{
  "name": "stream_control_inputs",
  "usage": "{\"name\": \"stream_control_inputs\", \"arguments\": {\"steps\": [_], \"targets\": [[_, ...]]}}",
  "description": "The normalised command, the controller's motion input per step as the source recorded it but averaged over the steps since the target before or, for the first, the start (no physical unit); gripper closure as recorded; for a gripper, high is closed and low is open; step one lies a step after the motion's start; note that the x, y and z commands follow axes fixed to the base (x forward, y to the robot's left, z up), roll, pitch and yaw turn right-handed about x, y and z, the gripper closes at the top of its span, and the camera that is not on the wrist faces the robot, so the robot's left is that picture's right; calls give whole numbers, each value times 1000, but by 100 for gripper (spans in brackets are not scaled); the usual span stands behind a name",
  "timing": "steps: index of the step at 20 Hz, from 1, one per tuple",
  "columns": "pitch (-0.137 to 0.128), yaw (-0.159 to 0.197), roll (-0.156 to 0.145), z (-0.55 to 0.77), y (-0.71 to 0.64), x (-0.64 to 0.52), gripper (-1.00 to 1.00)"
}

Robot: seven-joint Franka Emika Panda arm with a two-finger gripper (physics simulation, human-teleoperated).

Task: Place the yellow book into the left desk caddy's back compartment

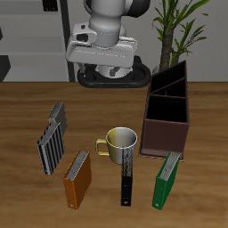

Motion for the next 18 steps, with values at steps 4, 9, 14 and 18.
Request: {"name": "stream_control_inputs", "arguments": {"steps": [4,9,14,18], "targets": [[-11,-16,-38,-68,-335,-75,-100],[-30,-24,-54,-111,-415,-106,-100],[-11,-12,-31,-241,-276,-113,-100],[-17,-3,-20,-203,-231,-70,-100]]}}
